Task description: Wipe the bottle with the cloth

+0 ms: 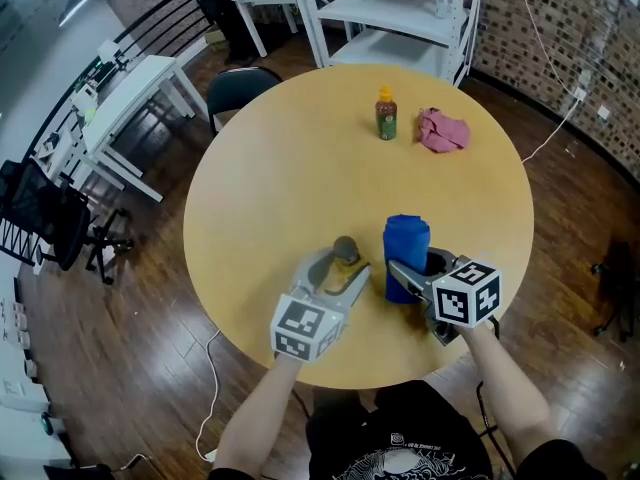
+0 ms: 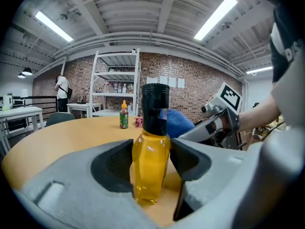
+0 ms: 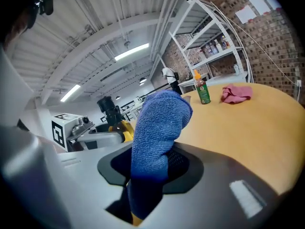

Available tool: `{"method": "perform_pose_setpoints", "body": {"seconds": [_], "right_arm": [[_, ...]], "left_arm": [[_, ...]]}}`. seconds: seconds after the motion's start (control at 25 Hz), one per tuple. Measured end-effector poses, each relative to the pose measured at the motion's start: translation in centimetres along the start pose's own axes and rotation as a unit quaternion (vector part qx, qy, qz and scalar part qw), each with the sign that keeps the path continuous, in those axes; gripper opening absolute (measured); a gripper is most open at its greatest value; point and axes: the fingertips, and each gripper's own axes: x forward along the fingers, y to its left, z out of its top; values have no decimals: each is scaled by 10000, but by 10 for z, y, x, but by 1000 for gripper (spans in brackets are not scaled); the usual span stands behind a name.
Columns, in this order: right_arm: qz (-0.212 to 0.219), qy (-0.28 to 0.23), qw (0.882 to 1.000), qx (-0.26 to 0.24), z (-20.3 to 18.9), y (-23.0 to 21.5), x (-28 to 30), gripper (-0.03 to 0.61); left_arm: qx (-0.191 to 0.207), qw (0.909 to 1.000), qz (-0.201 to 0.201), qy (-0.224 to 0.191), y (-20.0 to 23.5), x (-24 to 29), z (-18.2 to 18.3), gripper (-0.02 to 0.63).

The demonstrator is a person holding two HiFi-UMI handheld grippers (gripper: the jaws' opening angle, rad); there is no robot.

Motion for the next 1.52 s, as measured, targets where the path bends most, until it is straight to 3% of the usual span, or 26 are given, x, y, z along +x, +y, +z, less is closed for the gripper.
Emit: {"method": "perform_pose_setpoints", "body": {"seconds": [0.32, 0.68, 0.8, 0.88, 1.52], "right_arm": [[-108, -53, 9998, -182, -1, 12, -13, 137], [-591, -433, 9946, -735, 15, 38, -30, 130], [-761, -556, 9909, -964, 12, 55, -32, 130], [-874, -616, 9881, -1110, 10, 66, -34, 129], [-1321, -711, 9806, -1265, -28, 121, -72, 130]], "left_arm": [[-34, 9998, 110, -142, -2, -7, 2, 245], [-420, 9973, 561, -220, -1, -45, 1, 240], [-390, 9964, 720, -216, -4, -61, -4, 75], [-415, 9957, 788, -234, -8, -70, -5, 5], [-366, 9978, 442, -338, -56, -120, -9, 5]]}}
